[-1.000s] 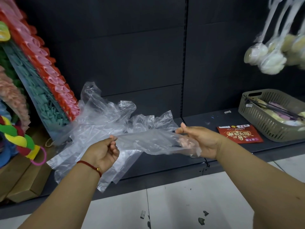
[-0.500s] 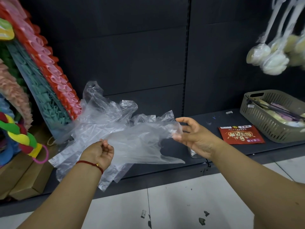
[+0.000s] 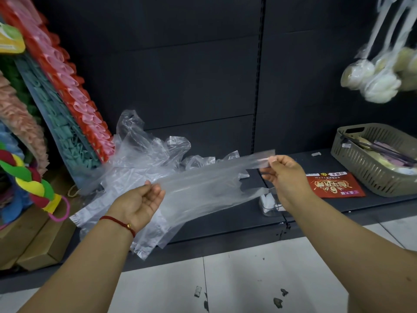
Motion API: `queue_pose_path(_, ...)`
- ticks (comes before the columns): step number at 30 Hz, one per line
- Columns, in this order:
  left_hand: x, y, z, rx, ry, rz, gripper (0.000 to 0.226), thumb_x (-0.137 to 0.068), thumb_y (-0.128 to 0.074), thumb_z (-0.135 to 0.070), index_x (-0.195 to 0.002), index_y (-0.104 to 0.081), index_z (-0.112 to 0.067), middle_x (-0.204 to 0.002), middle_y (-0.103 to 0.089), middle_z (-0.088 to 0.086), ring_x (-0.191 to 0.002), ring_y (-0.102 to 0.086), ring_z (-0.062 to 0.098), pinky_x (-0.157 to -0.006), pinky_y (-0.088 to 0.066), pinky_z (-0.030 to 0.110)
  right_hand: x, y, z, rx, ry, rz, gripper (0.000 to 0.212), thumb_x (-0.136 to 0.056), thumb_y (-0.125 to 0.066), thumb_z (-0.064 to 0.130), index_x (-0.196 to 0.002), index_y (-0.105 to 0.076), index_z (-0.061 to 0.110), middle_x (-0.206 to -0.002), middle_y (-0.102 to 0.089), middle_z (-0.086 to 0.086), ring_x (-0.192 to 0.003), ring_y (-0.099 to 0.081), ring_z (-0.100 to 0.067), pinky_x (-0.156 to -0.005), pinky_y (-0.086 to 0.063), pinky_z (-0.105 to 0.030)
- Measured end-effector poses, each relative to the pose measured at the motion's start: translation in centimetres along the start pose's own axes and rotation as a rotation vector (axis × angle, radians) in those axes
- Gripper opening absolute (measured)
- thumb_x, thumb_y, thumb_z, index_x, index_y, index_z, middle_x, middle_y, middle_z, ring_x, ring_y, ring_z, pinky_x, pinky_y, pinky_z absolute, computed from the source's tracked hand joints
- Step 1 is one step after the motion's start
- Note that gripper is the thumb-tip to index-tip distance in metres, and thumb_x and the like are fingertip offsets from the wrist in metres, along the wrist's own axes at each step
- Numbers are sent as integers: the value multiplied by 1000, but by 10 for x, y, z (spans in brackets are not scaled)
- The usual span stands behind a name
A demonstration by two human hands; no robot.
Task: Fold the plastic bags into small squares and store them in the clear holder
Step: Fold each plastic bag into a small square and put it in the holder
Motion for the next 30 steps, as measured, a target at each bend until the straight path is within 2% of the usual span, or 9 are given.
queue_pose_path(2,6,-9,-6,-99,-9,118,7,-94,-54,-1,-91,-60,1,-93,-63,14,-80,-66,17,-70,-61,32,0,1,6,-17,12,-18,18,-103,-45,12,-87,-54,14,-78,-59,-2,-71,-64,-14,-72,-52,-26)
queue_pose_path(5,11,-11,-15,-458,-139,172,10,-87,-58,10,-95,-65,8,-87,-66,15,-71,-69,16,-60,-59,22,2,1,13,-94,18,-13,17,-104,-42,13,-89,-50,13,-72,-60,-3,-56,-63,-14,-68,-56,-29)
queue_pose_path(9,17,-16,-35,-936,-503,86,10,-91,-66,-14,-82,-72,-13,-90,-68,3,-71,-55,9,-68,-45,22,7,-2,19,-180,8,14,20,-104,-41,14,-86,-48,12,-61,-67,-4,-46,-58,-14,-58,-55,-28)
queue_pose_path(14,42,-43,-40,-566,-595,356,24,-95,-59,-23,-72,-60,-14,-83,-63,6,-87,-64,20,-83,-53,34,8,-10,42,-439,87,221,40,-81,-74,39,-96,-52,9,-78,-68,-3,-70,-65,-14,-74,-56,-29)
queue_pose_path(18,59,-61,-32,-370,-469,476,19,-80,-61,-31,-76,-60,-12,-75,-71,6,-75,-73,24,-66,-59,30,23,-41,31,-80,34,633,79,-39,-91,58,-101,-57,23,-102,-66,7,-100,-61,-11,-89,-51,-31)
queue_pose_path(20,58,-61,-28,-361,-429,441,21,-90,-53,-25,-76,-53,-10,-67,-65,7,-64,-72,20,-55,-57,25,36,-52,8,94,-77,758,70,-55,-89,48,-113,-63,20,-118,-68,-2,-112,-62,-17,-102,-45,-34)
queue_pose_path(24,44,-48,-24,-323,-358,290,27,-100,-48,-22,-76,-51,-10,-67,-56,10,-54,-66,12,-48,-54,22,34,-51,2,312,-12,609,4,-84,-70,17,-83,-73,14,-89,-75,-6,-86,-70,-12,-91,-48,-35)
queue_pose_path(27,42,-50,-12,-256,-221,346,36,-92,-55,-33,-118,-57,-8,-92,-72,11,-71,-73,15,-56,-57,26,26,-43,8,171,-35,492,9,-88,-65,6,-81,-68,5,-75,-73,-10,-70,-70,-15,-66,-54,-22)
queue_pose_path(30,39,-46,-1,-446,-216,354,73,-87,-64,-15,-150,-29,-29,-94,-75,5,-75,-72,14,-63,-57,24,21,-36,7,148,-55,439,5,-88,-66,6,-85,-67,2,-75,-71,-10,-68,-67,-17,-76,-56,-33)
Point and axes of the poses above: each hand's wrist, its own x-axis away from the middle knuckle, its own y-axis out of the back of the hand, z = x × y, the point moved 8 cm from there along -x, towards the middle knuckle
